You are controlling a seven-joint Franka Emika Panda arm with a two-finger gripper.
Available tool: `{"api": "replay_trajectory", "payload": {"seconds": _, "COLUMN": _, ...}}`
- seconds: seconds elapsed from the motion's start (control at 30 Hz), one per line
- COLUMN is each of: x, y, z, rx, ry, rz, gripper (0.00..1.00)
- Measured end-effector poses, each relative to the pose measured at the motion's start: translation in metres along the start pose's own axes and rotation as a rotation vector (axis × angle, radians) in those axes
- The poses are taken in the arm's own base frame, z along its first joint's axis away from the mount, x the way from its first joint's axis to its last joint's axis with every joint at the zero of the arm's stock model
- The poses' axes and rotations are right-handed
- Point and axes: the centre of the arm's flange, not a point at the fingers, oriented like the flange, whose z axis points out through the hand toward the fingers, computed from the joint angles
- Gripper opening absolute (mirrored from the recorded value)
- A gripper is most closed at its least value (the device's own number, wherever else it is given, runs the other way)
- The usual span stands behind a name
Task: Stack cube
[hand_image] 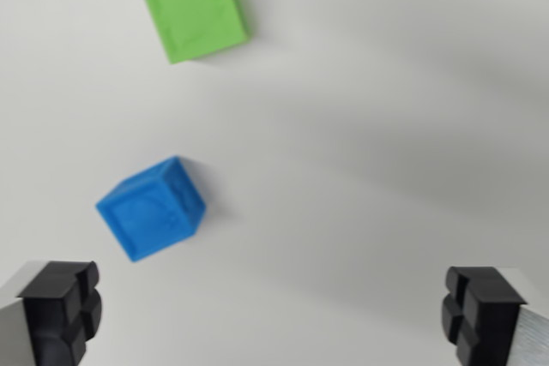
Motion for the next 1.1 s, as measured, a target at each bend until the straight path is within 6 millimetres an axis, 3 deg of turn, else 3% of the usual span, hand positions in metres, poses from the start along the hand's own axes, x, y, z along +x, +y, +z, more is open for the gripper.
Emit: {"api": "replay_trajectory", "payload": {"seconds": 1.1, "x": -0.1, "y": -0.014, "z": 0.087, "rx": -0.007, "ry": -0.011, "rz": -0.412, "gripper": 1.0}}
